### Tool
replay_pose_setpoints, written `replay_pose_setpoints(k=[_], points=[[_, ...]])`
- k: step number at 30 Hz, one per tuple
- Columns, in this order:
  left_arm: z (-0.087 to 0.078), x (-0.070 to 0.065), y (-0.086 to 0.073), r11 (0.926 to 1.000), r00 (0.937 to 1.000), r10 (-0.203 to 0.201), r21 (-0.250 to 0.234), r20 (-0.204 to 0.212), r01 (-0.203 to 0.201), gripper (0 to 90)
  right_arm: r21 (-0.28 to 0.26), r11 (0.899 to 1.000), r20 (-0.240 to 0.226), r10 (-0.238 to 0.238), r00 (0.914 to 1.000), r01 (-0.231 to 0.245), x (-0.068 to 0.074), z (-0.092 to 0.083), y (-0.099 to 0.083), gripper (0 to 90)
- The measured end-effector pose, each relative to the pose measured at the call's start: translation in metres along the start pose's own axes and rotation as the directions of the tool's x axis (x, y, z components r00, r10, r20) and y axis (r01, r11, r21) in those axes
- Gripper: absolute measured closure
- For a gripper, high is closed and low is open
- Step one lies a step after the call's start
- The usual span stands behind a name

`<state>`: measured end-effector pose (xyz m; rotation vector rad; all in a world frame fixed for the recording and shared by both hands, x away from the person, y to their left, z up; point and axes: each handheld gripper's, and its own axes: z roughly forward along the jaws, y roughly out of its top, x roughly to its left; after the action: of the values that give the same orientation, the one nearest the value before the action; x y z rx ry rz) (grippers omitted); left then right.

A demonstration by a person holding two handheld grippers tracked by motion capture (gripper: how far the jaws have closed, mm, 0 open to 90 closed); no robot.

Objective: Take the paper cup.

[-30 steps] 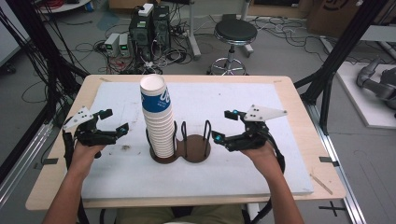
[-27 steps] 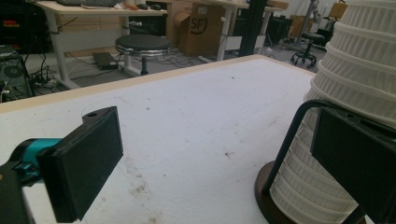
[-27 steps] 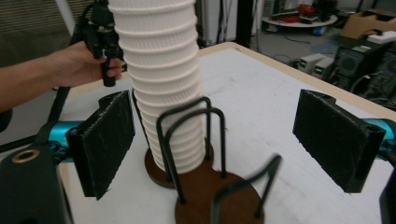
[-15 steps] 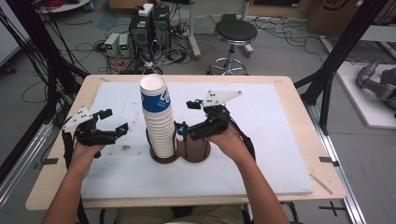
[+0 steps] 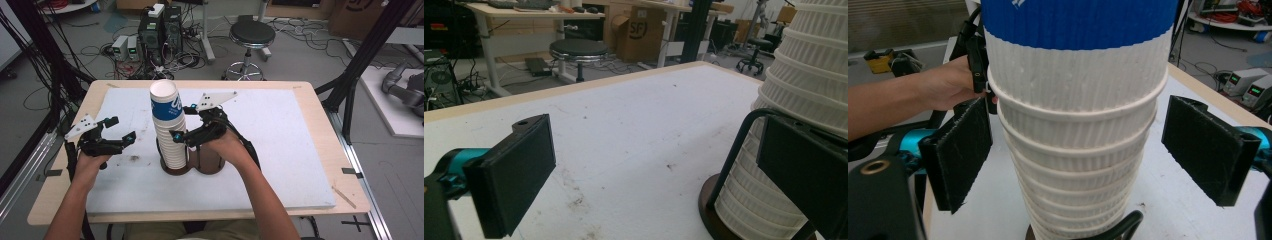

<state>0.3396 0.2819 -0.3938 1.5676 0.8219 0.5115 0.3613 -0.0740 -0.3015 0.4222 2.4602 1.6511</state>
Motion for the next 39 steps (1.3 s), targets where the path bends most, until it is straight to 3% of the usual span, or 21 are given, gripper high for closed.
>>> replay_pose_setpoints(k=[8,17,21,27,30,32,35,39], points=[[0.001,-0.001,0.001,1.0,1.0,-0.002,-0.006,0.005,0.002,2.3,-0.004,1.0,-0.019,0.022,0.9996,-0.022,-0.002,0.015,0.0,12.7],[-0.001,-0.002,0.004,0.9999,1.0,0.005,-0.013,0.005,-0.005,2.3,-0.016,1.0,-0.027,0.012,0.9996,-0.013,-0.005,0.016,-0.001,13.4],[-0.004,-0.005,0.014,0.9994,0.9996,0.024,-0.025,0.016,-0.024,2.3,-0.012,1.0,-0.02,0.014,0.9997,-0.014,-0.004,0.015,-0.001,13.8],[-0.011,-0.013,0.042,0.9974,0.9964,0.06,-0.043,0.059,-0.058,2.3,-0.006,1.0,-0.018,0.009,0.9998,-0.009,-0.002,0.014,-0.001,14.2],[-0.012,-0.016,0.059,0.9962,0.9927,0.077,-0.047,0.093,-0.073,2.3,-0.002,1.0,-0.019,0.016,0.9997,-0.016,-0.002,0.014,-0.001,14.3],[-0.009,-0.02,0.071,0.9951,0.9874,0.099,-0.023,0.124,-0.096,2.3,-0.004,1.0,-0.02,0.015,0.9997,-0.015,-0.003,0.014,-0.001,14.4],[-0.003,-0.03,0.09,0.9891,0.9754,0.145,0.002,0.166,-0.147,2.3,-0.004,1.0,-0.022,0.016,0.9996,-0.016,-0.003,0.014,-0.001,14.4],[0.001,-0.041,0.11,0.9854,0.9614,0.167,-0.006,0.218,-0.17,2.3,-0.004,1.0,-0.023,0.016,0.9996,-0.016,-0.003,0.014,-0.001,14.4]])
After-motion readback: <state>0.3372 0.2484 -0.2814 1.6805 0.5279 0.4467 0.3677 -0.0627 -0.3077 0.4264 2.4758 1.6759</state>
